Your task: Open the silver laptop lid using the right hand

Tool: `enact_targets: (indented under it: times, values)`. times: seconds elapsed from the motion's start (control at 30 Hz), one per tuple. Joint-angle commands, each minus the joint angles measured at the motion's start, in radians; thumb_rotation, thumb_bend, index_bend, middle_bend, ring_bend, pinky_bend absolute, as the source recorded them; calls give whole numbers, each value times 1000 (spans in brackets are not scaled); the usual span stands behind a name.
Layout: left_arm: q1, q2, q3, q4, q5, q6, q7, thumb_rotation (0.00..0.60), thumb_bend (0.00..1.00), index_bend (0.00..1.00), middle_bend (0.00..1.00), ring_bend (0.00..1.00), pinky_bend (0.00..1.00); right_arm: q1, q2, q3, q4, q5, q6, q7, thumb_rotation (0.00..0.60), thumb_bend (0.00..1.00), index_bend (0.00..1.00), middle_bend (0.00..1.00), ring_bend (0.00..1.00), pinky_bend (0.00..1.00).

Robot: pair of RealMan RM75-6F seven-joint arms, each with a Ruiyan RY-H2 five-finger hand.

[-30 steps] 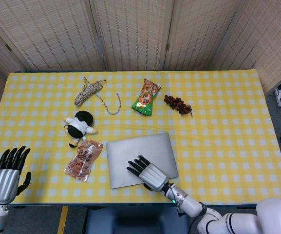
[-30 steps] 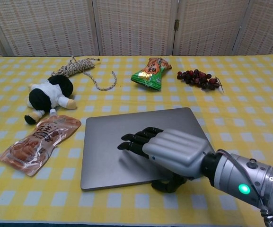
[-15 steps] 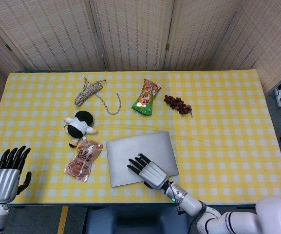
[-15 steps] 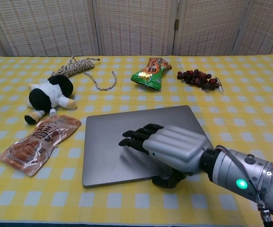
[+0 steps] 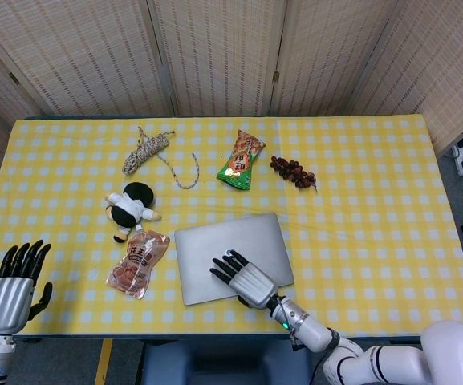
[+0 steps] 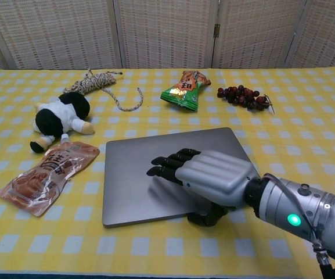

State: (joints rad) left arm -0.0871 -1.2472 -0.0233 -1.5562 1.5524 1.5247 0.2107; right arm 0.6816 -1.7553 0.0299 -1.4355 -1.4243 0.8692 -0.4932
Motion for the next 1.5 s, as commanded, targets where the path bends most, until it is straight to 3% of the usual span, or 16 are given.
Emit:
enact_targets:
  times: [0.03, 0.17, 0.43, 0.77, 1.1, 1.37, 1.5]
  values:
    - [0, -1, 0, 1, -1, -2, -1, 600, 547, 38, 81, 21, 0, 1, -2, 0, 3, 4, 1, -2, 600, 406, 0, 0, 0, 0]
    - [0, -3, 0, 5, -2, -2, -5, 600, 547, 38, 81, 21, 0, 5, -9, -1, 13, 7, 2, -3, 600, 437, 0, 0, 0, 0]
    - [0, -6, 0, 13, -3, -3, -13, 600, 547, 36, 81, 21, 0, 13, -16, 0, 23, 13, 5, -13, 600, 626, 0, 0, 0, 0]
    - [-24, -24, -5, 46, 9, -25, -51, 600, 547, 31, 81, 21, 0, 29, -35, 16, 42, 17, 20, -57, 600, 637, 0, 0, 0, 0]
    - [-83, -46, -1, 103, 63, -69, -136, 600, 547, 68, 84, 46, 0, 71, -41, 84, 1, 60, 42, -207, 600, 659, 0, 0, 0, 0]
    - [-119, -67, 35, 142, 99, -126, -189, 600, 547, 185, 204, 134, 1, 109, -36, 140, -42, 132, 57, -342, 600, 660, 0, 0, 0, 0]
    - [-156, -87, 59, 171, 133, -175, -220, 600, 546, 195, 212, 138, 2, 131, -33, 160, -62, 167, 65, -400, 600, 661, 0, 0, 0, 0]
